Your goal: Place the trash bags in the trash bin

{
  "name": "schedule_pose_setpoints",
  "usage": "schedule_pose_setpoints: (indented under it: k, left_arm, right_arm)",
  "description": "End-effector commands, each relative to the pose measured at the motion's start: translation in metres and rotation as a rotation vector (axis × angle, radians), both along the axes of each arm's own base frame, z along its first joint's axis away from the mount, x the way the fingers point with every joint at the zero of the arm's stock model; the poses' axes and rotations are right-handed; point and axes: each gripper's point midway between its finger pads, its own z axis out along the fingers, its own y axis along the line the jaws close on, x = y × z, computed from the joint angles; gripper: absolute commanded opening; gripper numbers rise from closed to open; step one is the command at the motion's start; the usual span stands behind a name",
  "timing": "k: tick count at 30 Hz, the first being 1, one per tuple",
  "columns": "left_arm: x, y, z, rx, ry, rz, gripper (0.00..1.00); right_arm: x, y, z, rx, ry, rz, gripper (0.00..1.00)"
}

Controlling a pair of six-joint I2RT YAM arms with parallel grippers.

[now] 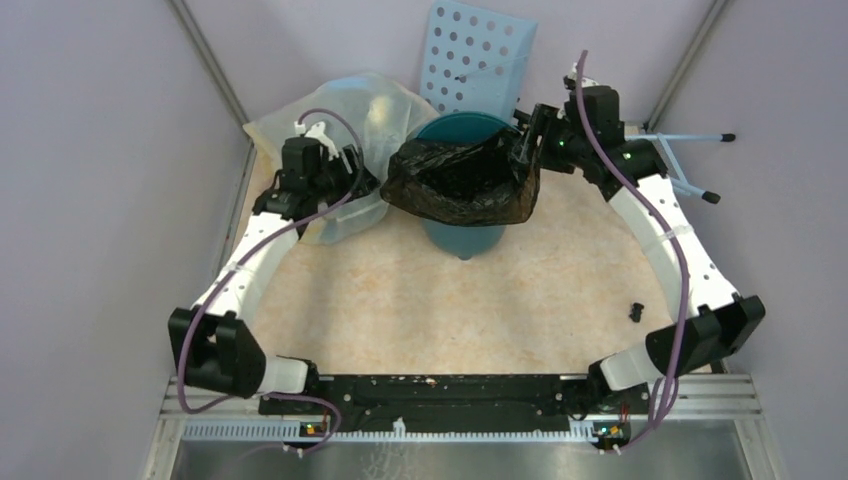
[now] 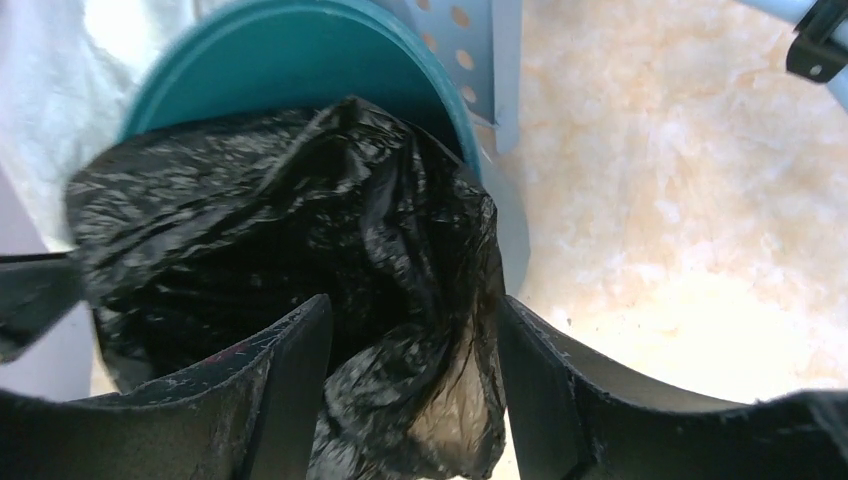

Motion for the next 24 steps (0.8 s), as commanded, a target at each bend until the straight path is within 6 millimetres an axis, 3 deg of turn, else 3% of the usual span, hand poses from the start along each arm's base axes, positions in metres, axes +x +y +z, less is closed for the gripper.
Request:
schedule_pose_setpoints:
  k: [1,4,9,13,20,24]
  left_arm:
    - [-0.032,0.018,0.023,-0.028,0.044,0.124,0.73]
    - [-0.060,-0.003,0.039,-0.182,0.129,0.081,0.74]
    - [-0.108,-0.062,0.063,-0.524,0.218,-0.054,0.77]
    - [-0.131,-0.106,0.075,-0.596,0.238,-0.127,0.78]
    - [-0.125,-0.134,0.076,-0.654,0.321,-0.049,0.79]
    - [-0.111,-0.141,0.070,-0.665,0.387,0.023,0.72]
  right_arm:
    - [0.006,-0.003,0.000,-0.023,0.012,0.004,0.61]
    - [0.014,-0.001,-0.007,-0.037,0.023,0.017,0.61]
    - [0.019,0.007,-0.015,-0.031,0.045,0.053,0.61]
    - [0.022,0.006,-0.021,-0.035,0.064,0.040,0.60]
    - [0.017,0.007,-0.024,-0.031,0.069,0.053,0.60]
    - [0.013,0.008,-0.020,-0.016,0.049,0.058,0.59]
